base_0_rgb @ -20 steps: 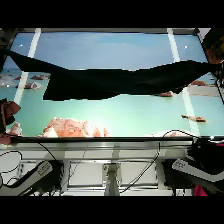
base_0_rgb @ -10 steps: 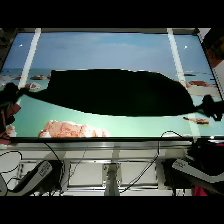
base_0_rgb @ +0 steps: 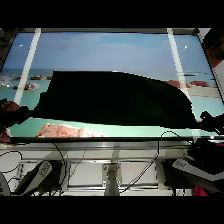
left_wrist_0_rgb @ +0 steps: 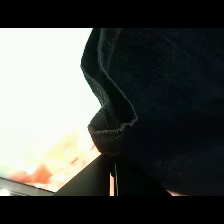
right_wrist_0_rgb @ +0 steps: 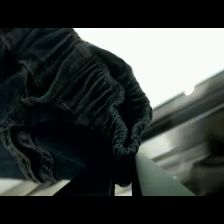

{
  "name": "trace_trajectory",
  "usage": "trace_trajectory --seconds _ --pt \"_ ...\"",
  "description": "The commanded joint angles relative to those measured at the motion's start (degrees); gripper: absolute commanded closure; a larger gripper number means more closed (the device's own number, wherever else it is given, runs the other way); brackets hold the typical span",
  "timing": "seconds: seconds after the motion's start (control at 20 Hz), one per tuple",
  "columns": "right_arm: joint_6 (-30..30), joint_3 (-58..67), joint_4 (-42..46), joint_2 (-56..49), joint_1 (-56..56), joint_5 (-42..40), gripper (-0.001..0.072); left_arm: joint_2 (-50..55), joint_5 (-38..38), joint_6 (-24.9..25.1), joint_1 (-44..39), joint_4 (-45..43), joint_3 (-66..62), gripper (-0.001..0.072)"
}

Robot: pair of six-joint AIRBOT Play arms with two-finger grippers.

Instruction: Fold the clothes and pants, and hang the long-sleeved shirts on hangers.

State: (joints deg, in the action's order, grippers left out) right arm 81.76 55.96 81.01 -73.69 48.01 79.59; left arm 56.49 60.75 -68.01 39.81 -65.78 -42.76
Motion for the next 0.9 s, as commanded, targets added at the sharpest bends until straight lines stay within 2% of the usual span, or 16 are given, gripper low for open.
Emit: trace_trajectory --seconds 0.0,0.2,0.45,0.65,0.7,0.75,0.8,0.85 --pt "0.83 6.23 1.14 -3.30 0.13 -2.19 0.0654 0.59 -2.45 -0.20 0.17 -2.78 0.28 0.0696" --pt "1.16 9.66 1.01 -5.49 0.15 -0.94 0.0654 0.72 -1.22 -0.17 0.17 -2.84 0.31 0.0696" --pt "1.18 5.97 1.36 -6.08 0.15 2.45 0.0653 0.68 3.96 -0.20 0.20 -3.80 1.25 0.0696" --pt "1.31 3.39 1.57 -6.08 0.15 2.08 0.0644 0.74 4.26 -0.17 0.17 -9.44 2.89 0.0693" --pt "1.33 3.93 1.57 -6.08 0.15 1.70 0.0570 0.72 4.44 -0.17 0.17 -10.78 2.82 0.0659" --pt "1.33 5.14 1.64 -6.08 0.15 1.66 0.0420 0.70 4.42 -0.17 0.17 -11.26 2.80 0.0499" --pt "1.31 7.23 1.79 -6.08 0.15 1.70 0.0298 0.70 3.91 -0.22 0.17 -11.56 2.67 0.0297" --pt "1.31 10.23 1.79 -6.08 0.15 1.46 0.0279 0.70 2.60 -1.57 0.20 -11.61 2.10 0.0222"
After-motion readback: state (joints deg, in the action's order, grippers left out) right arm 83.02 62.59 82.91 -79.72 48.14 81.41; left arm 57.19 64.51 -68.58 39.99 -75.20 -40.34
